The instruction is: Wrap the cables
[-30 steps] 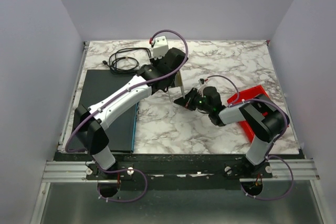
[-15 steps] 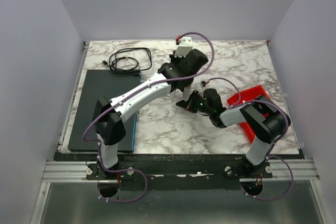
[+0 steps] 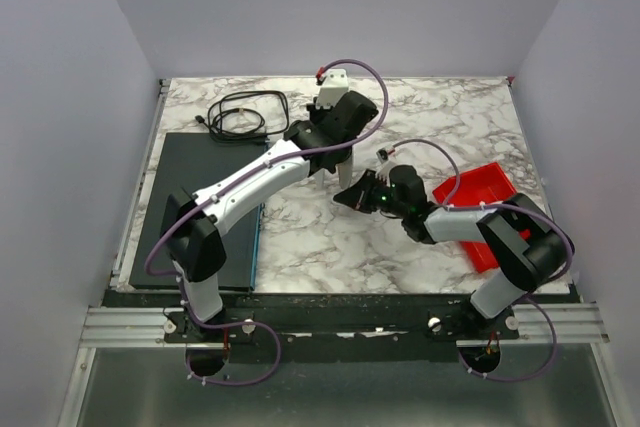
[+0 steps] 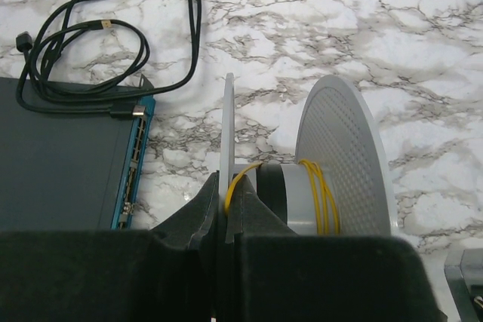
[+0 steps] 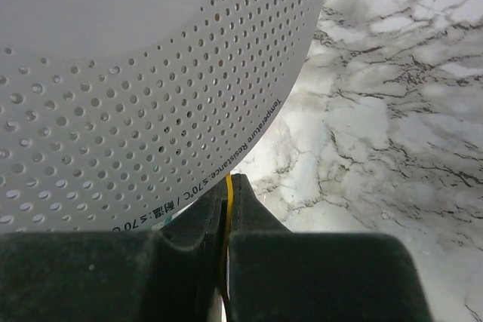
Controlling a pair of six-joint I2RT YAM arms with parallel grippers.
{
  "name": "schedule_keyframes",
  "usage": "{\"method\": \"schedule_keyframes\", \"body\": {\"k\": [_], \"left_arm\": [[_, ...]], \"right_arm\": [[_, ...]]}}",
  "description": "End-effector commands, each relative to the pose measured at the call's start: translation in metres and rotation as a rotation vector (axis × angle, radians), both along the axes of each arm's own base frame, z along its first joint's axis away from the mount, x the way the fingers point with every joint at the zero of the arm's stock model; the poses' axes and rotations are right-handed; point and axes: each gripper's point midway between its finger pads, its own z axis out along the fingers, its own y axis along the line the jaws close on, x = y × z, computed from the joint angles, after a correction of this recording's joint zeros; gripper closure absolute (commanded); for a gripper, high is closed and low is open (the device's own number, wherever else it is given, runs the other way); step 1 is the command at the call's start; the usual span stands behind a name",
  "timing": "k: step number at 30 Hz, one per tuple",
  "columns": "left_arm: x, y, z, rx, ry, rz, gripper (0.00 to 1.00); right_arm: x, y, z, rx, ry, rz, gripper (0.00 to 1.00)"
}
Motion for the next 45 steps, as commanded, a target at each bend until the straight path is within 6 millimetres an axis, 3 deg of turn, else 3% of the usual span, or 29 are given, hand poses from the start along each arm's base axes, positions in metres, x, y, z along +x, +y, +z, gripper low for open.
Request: {"method": "schedule_keyframes", "body": {"k": [1, 7, 14, 19, 25, 34, 45], "left_arm": [[-0.016, -0.002, 0.059, -0.175, -0.100, -0.063, 1.00], [-0.021, 0.004, 0.079, -0.179, -0.135, -0.085, 1.00], [-0.015, 0.004, 0.062, -0.067, -0.105, -0.080, 1.00], [-0.002, -0.002, 0.051, 0.122, -0.070, -0.044, 1.00], [0.013, -0.017, 0.014, 0.345, 0.007, -0.045, 1.00], [0.018, -0.034, -0.035, 0.478, 0.097, -0.102, 1.00], [0.006, -0.063, -0.063, 0.498, 0.159, -0.273, 1.00]], "right_arm": [[0.012, -0.001, 0.029, -0.067, -0.144, 0.016, 0.99], [0.012, -0.007, 0.040, -0.107, -0.176, 0.015, 0.99], [0.008, -0.002, 0.056, -0.082, -0.167, 0.036, 0.99], [0.003, 0.011, 0.056, 0.016, -0.100, 0.056, 0.99], [0.001, 0.024, 0.046, 0.088, -0.020, 0.055, 0.99], [0.011, 0.016, 0.027, 0.093, 0.093, -0.067, 0.99], [0.026, -0.002, -0.004, 0.044, 0.158, -0.230, 0.99]]}}
